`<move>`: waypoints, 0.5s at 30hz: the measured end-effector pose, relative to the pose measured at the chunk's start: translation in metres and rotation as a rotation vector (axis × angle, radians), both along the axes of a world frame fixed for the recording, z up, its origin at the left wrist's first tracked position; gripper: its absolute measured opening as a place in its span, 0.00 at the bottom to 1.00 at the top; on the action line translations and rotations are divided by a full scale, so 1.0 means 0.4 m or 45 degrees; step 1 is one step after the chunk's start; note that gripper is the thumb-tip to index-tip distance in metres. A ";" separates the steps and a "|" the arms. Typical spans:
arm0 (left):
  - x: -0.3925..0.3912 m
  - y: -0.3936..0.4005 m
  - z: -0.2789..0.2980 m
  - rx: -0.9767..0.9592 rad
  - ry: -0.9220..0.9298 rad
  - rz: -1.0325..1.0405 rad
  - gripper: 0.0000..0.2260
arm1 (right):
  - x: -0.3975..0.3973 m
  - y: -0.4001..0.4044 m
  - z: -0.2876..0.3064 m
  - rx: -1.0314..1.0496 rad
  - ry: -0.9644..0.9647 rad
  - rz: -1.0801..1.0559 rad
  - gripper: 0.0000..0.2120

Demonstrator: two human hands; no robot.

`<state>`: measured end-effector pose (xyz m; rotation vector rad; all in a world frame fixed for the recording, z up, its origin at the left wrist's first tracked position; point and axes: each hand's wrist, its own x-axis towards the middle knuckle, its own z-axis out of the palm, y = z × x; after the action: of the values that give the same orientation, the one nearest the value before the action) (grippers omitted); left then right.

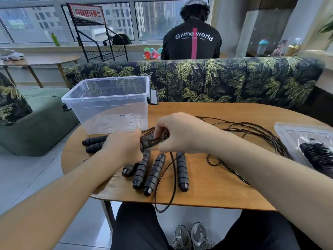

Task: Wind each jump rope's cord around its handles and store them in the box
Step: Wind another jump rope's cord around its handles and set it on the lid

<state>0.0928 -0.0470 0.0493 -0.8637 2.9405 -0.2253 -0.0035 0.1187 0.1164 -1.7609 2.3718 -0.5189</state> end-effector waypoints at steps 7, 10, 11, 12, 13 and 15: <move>-0.015 -0.034 -0.017 1.307 0.683 0.342 0.13 | -0.044 -0.011 -0.073 0.241 -0.255 0.037 0.19; -0.007 -0.001 -0.006 1.686 0.943 0.390 0.09 | -0.058 -0.016 -0.100 0.255 -0.338 0.061 0.13; -0.006 0.011 0.002 1.784 0.986 0.393 0.08 | -0.063 -0.015 -0.108 0.248 -0.351 0.055 0.11; -0.004 0.021 0.008 1.874 1.014 0.393 0.08 | -0.067 -0.014 -0.116 0.239 -0.336 0.044 0.11; -0.001 0.027 0.011 1.957 1.031 0.387 0.07 | -0.073 -0.011 -0.123 0.232 -0.300 0.028 0.11; 0.008 0.033 0.011 2.128 1.040 0.375 0.07 | -0.075 -0.005 -0.139 0.223 -0.214 -0.004 0.16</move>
<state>0.0960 -0.0337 0.0535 -0.9678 1.9938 2.5133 -0.0336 0.1168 0.0607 -1.5743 2.2310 -0.4263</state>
